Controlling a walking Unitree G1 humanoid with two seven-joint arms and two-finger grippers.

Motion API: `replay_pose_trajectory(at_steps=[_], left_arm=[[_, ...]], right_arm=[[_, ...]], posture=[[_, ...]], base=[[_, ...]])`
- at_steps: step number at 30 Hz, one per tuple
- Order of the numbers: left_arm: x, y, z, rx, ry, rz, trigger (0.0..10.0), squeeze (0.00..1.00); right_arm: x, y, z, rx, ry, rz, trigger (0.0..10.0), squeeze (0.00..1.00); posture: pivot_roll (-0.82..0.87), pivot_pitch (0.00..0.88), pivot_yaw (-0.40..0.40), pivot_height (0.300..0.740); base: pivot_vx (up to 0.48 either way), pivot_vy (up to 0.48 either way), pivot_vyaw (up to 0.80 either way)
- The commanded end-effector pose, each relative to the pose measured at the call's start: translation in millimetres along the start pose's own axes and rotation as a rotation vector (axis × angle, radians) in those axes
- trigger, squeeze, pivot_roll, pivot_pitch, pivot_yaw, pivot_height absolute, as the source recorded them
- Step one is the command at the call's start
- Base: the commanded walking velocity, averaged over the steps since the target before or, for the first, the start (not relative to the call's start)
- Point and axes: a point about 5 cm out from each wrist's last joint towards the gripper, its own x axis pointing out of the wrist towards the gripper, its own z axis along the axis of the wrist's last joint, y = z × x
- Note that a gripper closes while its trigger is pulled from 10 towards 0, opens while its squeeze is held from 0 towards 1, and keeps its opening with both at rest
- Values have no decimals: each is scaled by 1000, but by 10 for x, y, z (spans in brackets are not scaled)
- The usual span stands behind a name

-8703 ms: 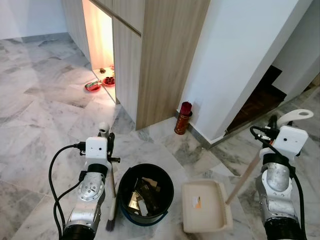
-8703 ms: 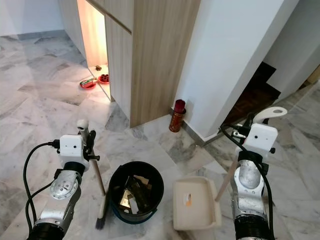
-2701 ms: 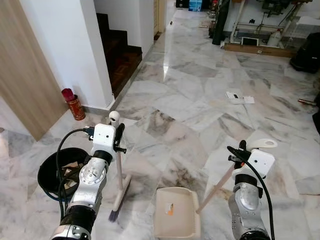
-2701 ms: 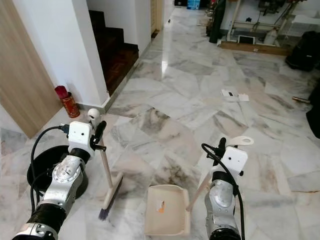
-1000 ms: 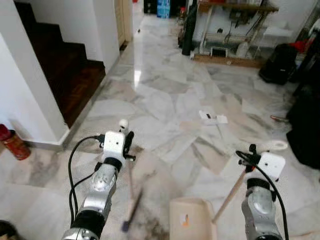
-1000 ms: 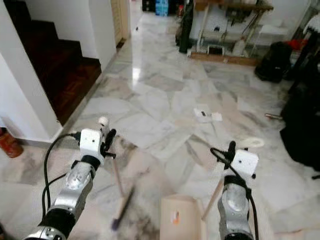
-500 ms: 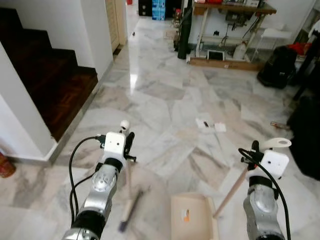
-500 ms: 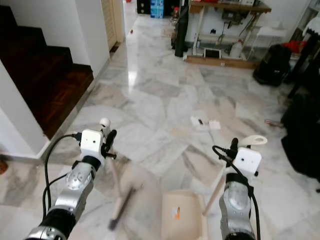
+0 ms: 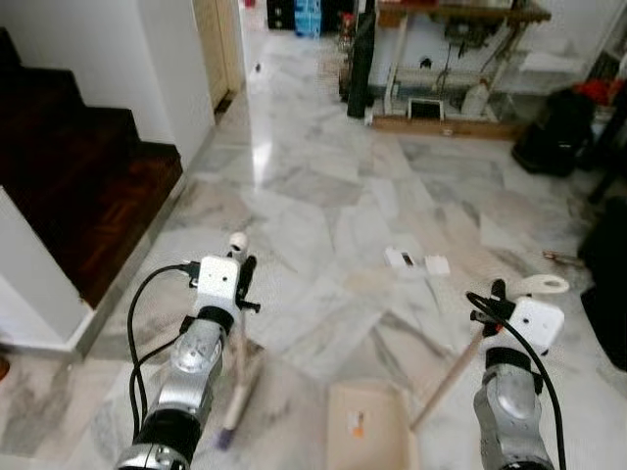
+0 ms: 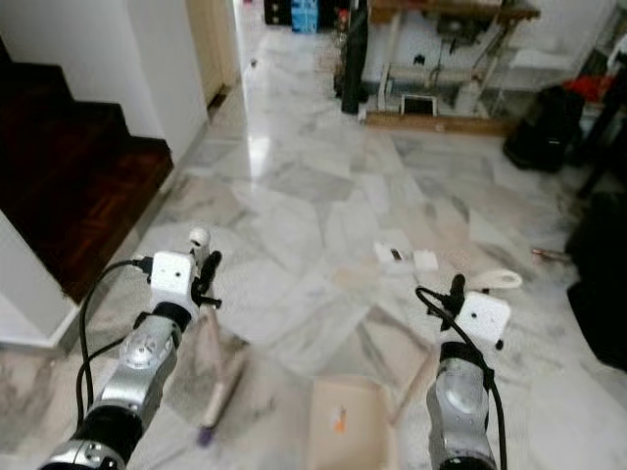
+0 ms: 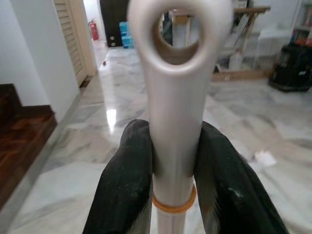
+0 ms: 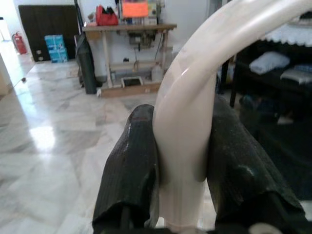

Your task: Sweep floor

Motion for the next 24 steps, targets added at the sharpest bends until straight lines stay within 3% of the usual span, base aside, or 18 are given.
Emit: replay_pose_trajectory(at_steps=[1,24], left_arm=[[33,78,88,19,-39,17,10000,0],[47,92,105,15,-41,39,10000,0]], right_arm=[[44,105,123,33,-58,17,10000,0],[55,117,144,41,-59,11,10000,0]], posture=[[168,0,-37,740],[173,0,-40,740]], base=[[461,0,0],[478,0,0]])
